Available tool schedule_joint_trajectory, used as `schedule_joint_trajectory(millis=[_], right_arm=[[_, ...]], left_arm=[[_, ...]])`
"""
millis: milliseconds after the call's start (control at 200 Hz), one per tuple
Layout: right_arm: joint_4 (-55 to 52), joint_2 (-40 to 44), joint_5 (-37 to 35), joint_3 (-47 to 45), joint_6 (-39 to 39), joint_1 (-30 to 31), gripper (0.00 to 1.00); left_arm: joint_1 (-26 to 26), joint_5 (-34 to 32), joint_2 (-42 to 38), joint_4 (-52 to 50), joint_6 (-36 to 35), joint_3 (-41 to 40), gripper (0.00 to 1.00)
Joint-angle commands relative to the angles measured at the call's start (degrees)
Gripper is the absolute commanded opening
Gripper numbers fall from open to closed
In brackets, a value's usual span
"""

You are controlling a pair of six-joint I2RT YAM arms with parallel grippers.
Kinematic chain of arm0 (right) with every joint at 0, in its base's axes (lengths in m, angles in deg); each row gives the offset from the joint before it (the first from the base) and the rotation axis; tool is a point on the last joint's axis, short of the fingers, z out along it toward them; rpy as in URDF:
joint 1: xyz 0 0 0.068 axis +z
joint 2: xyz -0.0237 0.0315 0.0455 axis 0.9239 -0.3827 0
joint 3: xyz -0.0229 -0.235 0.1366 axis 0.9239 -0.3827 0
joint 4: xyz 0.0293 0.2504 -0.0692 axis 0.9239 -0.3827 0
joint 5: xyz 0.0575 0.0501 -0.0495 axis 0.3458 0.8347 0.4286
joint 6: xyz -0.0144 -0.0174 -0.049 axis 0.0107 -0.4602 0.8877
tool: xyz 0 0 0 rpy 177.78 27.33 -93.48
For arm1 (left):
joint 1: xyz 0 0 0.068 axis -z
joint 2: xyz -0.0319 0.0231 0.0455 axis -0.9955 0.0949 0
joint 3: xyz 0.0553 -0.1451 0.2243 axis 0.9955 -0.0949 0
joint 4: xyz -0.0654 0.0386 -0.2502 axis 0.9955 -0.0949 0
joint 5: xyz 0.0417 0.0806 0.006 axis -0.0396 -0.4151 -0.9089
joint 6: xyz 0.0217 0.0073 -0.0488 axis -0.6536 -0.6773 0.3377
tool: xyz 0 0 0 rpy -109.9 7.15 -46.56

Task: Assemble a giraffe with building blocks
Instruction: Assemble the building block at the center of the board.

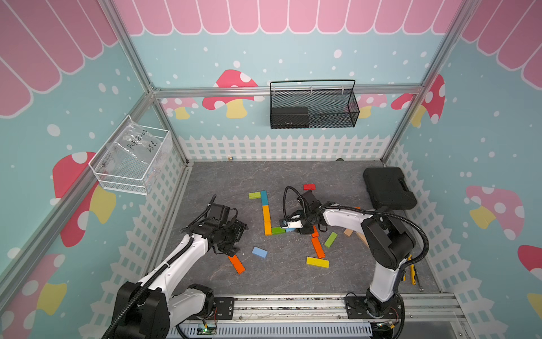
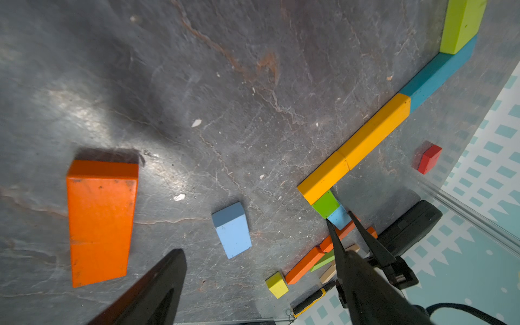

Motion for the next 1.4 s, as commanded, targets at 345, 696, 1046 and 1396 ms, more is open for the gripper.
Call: schedule_joint_trajectory(millis=[345,696,1046,1396], right_arm=[[-4.68,-4.14,1.61,1.12,-0.2,1.0,0.37],[-4.48,-2.9,1.01,0.72,-0.37,1.06,0.44],[-2.81,10.11,2.15,-0.2,-3.49,1.35,0.46],[15.54,25.27,-0.63,-1.37,-30.98,1.43,0.46]], left_arm=[[-0.85,-0.35,-1.37,0.59,0.34,-0.86,0.9],[-1.26,-0.21,-1.56,0.36,0.04,-0.96,0.9],[-1.26,-1.53,-2.84,-3.79,-1.62,1.39,0.91],[1.83,-14.82,-4.67,-25.54,-7.49,8.14,0.91]])
